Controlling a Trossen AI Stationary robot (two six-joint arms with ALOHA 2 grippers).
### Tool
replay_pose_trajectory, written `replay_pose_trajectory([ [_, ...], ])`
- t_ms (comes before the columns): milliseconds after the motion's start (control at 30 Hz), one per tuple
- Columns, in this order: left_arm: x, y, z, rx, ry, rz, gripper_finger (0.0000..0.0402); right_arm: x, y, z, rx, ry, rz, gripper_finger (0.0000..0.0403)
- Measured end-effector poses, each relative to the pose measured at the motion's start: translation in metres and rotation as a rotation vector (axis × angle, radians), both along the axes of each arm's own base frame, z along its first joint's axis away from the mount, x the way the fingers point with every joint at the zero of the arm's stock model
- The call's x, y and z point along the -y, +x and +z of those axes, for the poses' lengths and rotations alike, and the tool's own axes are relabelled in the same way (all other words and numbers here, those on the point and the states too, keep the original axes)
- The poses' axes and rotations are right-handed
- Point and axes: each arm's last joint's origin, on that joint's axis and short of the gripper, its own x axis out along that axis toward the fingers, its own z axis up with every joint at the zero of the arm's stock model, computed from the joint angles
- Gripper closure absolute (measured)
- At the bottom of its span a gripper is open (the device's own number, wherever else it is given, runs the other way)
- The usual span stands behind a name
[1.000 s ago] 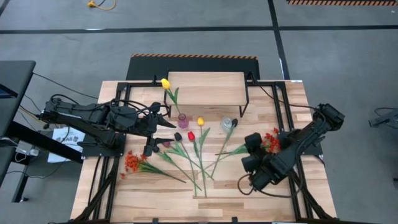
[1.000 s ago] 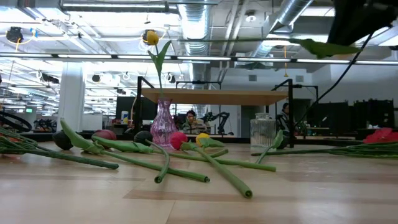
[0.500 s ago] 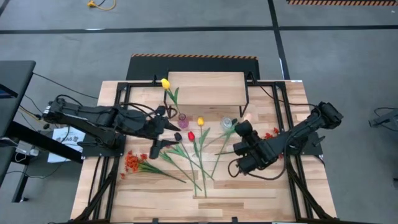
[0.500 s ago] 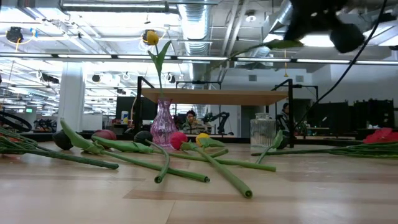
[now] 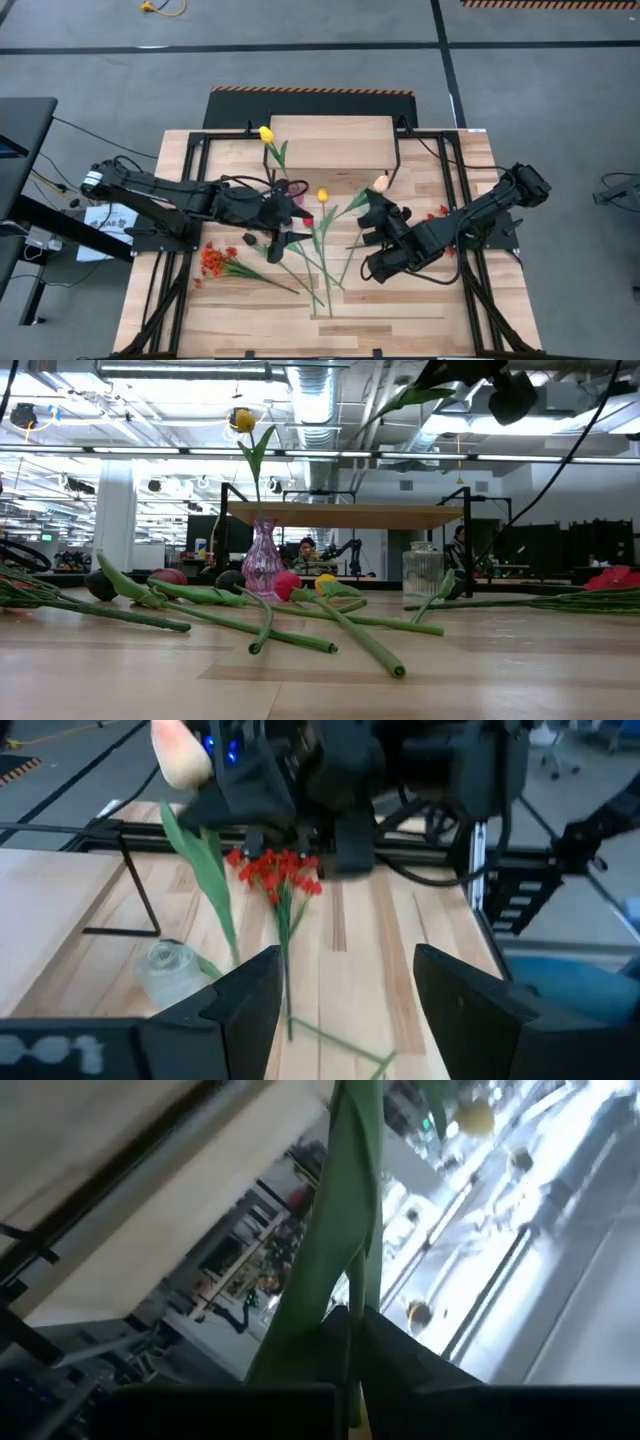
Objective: Pick and place flowers into a vace then onto a shelf
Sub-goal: Put the white tulip into the violet vase
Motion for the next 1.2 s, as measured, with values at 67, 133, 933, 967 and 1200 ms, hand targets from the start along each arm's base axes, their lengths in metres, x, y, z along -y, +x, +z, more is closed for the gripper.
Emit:
replay_pose_trajectory([
  [67,-0.002,0.0,0.0,0.002,-0.017,0.013,0.0187,-0.002,0.002,0.001,-0.015,-0.001,0.014,0.0393],
  [133,-0.003,0.001,0.0,0.002,-0.042,0.033,0.0187,-0.003,0.004,0.001,-0.028,0.007,0.028,0.0392],
  [933,-0.025,0.001,-0.022,-0.126,-0.259,0.166,0.0187,-0.009,0.027,0.014,0.068,0.14,0.131,0.0399],
  [967,-0.028,0.001,-0.024,-0.13,-0.274,0.166,0.0187,-0.01,0.027,0.014,0.076,0.145,0.137,0.0399],
  [1200,-0.035,0.007,-0.034,-0.094,-0.405,0.069,0.0187,-0.013,0.029,0.017,0.093,0.157,0.16,0.0396],
])
